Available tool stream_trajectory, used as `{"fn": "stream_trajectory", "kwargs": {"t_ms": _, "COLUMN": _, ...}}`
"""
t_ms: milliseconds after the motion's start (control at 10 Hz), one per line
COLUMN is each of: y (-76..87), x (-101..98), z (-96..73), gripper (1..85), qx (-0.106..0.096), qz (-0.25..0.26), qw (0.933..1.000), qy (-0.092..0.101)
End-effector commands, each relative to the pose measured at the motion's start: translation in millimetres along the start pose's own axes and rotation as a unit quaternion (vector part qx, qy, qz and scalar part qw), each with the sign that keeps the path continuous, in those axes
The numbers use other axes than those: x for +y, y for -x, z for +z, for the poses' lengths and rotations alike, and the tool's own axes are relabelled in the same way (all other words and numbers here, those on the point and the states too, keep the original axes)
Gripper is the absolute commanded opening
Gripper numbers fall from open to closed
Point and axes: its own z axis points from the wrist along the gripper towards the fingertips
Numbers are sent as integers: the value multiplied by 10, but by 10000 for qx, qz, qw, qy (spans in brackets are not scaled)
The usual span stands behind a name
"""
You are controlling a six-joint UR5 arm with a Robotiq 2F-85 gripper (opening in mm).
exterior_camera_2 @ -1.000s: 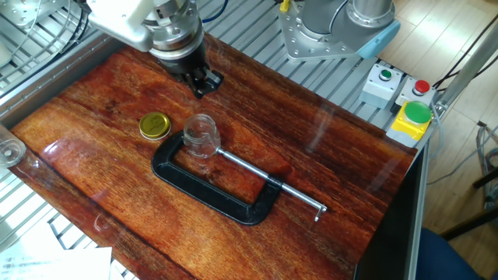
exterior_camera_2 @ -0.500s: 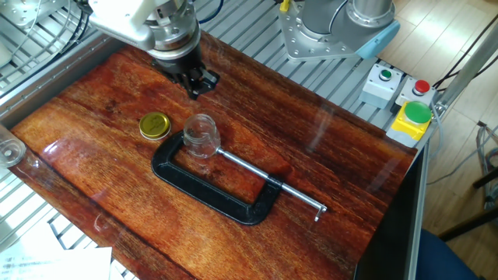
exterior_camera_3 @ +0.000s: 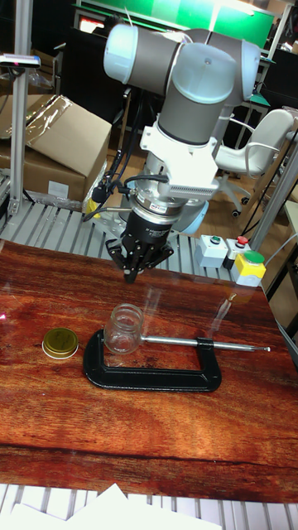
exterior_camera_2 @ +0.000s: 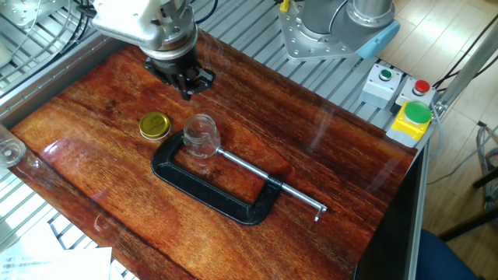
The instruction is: Screw the lid onto the jar
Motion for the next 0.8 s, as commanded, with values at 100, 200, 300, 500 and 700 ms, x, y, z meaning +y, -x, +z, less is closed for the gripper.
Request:
{"fn": "stream_trajectory", "kwargs": {"t_ms": 100, "y": 84, "x": -90, "z": -13, "gripper": 10, "qx": -167, "qz": -273, "qw": 9993, "qy": -168}}
{"fn": "stream_trajectory", "kwargs": {"t_ms": 200, "y": 88, "x": -92, "z": -13, "gripper": 10, "qx": -173, "qz": -342, "qw": 9991, "qy": -172}}
{"fn": "stream_trajectory", "kwargs": {"t_ms": 300, "y": 96, "x": -69, "z": -12, "gripper": 10, "qx": -187, "qz": -491, "qw": 9985, "qy": -133}}
{"fn": "stream_trajectory", "kwargs": {"t_ms": 500, "y": 157, "x": -289, "z": -10, "gripper": 10, "qx": -167, "qz": -997, "qw": 9949, "qy": 15}}
{"fn": "stream_trajectory", "kwargs": {"t_ms": 700, "y": 332, "x": -928, "z": 123, "gripper": 10, "qx": -155, "qz": -1776, "qw": 9840, "qy": 67}}
